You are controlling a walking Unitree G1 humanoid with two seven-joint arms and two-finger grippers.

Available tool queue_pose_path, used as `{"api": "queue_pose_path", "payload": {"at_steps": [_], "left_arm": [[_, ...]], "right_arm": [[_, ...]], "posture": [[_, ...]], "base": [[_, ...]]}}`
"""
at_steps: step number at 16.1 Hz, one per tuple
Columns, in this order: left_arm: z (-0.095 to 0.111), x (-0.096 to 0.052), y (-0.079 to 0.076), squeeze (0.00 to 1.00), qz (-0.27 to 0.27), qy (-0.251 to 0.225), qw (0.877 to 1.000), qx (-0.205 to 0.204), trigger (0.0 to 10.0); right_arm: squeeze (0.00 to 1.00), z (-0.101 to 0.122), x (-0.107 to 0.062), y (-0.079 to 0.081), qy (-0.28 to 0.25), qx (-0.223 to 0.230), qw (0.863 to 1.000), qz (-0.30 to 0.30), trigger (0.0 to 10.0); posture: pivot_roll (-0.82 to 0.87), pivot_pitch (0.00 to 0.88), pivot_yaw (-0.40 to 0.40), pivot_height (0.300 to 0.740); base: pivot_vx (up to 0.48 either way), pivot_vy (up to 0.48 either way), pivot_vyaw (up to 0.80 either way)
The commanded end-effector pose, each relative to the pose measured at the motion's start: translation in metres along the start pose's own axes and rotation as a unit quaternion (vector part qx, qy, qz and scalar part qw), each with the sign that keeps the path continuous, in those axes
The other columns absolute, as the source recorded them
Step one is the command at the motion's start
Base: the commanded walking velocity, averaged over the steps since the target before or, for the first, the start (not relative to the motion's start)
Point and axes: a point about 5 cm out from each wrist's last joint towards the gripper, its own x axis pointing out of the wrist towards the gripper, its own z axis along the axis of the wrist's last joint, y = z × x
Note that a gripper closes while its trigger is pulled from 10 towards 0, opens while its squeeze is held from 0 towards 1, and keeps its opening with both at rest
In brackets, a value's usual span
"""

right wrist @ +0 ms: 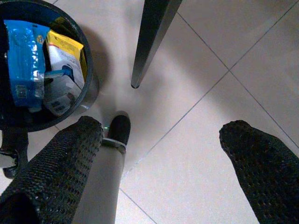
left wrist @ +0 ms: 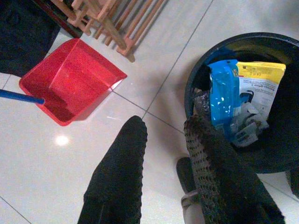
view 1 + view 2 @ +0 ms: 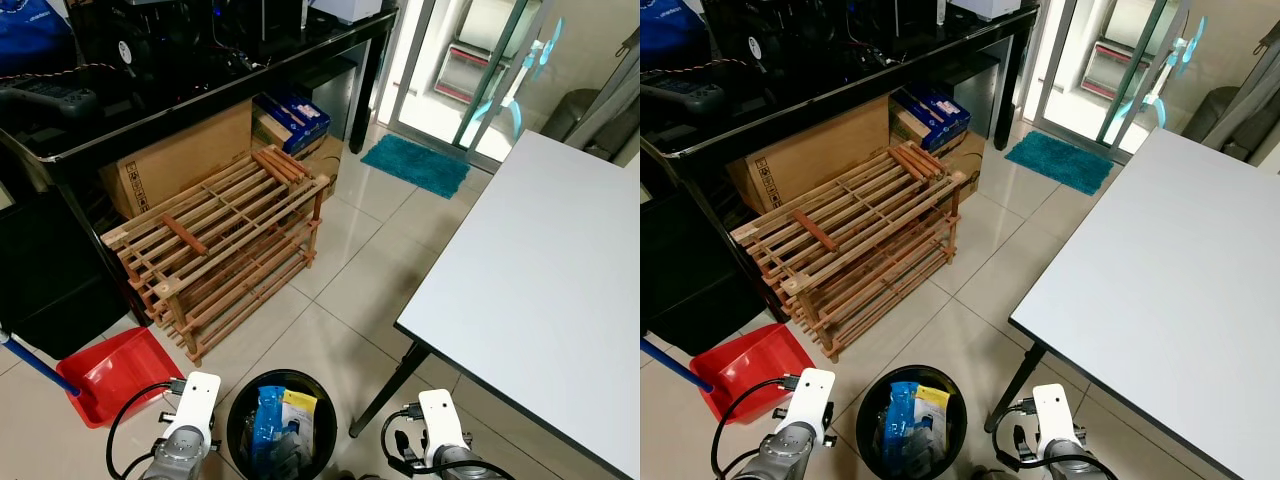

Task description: Picking trash to rubbish bin

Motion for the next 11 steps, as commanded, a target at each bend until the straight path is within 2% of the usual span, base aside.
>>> {"api": "queue_pose_path", "payload": {"at_steps": [1,5,11], "left_arm": [[-0.0058,-0.0011,-0.0031,0.0,0.0,0.014,1.0,-0.001,10.0],[-0.0061,-0.0012,-0.0037,0.0,0.001,0.015,1.0,-0.002,10.0],[-0.0064,-0.0013,-0.0039,0.0,0.0,0.016,1.0,-0.003,10.0]], "right_arm": [[0.0,-0.0035,-0.0009,-0.0044,0.004,0.01,1.0,-0.006,10.0],[0.0,-0.0036,-0.001,-0.0058,0.004,0.012,1.0,-0.006,10.0],[0.0,-0.0051,-0.0012,-0.0055,0.006,0.015,1.0,-0.005,10.0]], "posture": [[0.0,0.041,-0.097,0.74],[0.0,0.039,-0.096,0.74],[0.0,0.041,-0.097,0.74]], "base": [[0.0,0.0,0.0],[0.0,0.0,0.0],[-0.262,-0.041,0.0]]}}
